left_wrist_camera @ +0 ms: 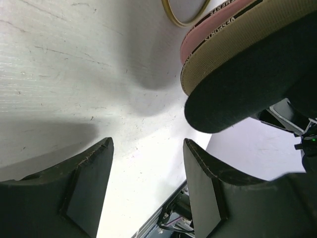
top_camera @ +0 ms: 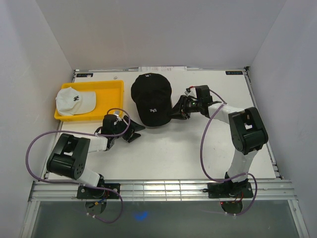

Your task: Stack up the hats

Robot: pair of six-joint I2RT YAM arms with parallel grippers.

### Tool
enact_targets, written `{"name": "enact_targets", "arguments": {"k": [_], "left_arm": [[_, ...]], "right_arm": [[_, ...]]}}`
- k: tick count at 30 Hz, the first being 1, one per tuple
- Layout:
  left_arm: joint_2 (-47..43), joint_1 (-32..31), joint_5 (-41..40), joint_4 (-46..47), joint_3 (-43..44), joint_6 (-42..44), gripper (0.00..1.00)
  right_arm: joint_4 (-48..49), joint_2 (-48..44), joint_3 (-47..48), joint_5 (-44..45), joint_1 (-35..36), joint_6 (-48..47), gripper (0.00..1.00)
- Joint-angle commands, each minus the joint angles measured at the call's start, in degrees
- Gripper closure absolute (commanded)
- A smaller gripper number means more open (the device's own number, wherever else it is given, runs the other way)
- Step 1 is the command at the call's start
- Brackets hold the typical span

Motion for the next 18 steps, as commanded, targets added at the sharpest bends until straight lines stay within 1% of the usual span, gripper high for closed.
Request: {"name": "enact_targets", "arguments": {"k": [1, 3, 6, 10, 15, 18], "left_arm": [[-3.4, 0.0, -0.5, -1.7, 0.6, 1.8, 0.32], [-4.9, 0.0, -0.4, -2.5, 0.7, 2.0, 0.31], [-6.6, 0.0, -0.4, -5.0, 1.5, 3.0, 0.31], [-10.4, 0.0, -0.5, -8.9, 3.0, 4.2, 0.31], [-14.9, 0.0, -0.4, -13.1, 4.2, 5.8, 0.30], [-18.3, 0.0, -1.5, -17.9, 6.4, 8.1, 0.30]], "right_arm": [[-3.4, 0.0, 3.2, 2.0, -0.3, -2.4, 0.56], [-4.9, 0.3, 4.7, 3.2, -0.3, -3.3, 0.53], [-6.4, 0.8, 6.0, 4.1, -0.3, -4.0, 0.52], [-9.4, 1.9, 7.5, 5.5, -0.3, -5.4, 0.52], [-9.7, 3.4, 8.2, 5.7, -0.1, -6.1, 0.52], [-10.1, 3.8, 8.7, 6.1, 0.1, -6.6, 0.52]]}}
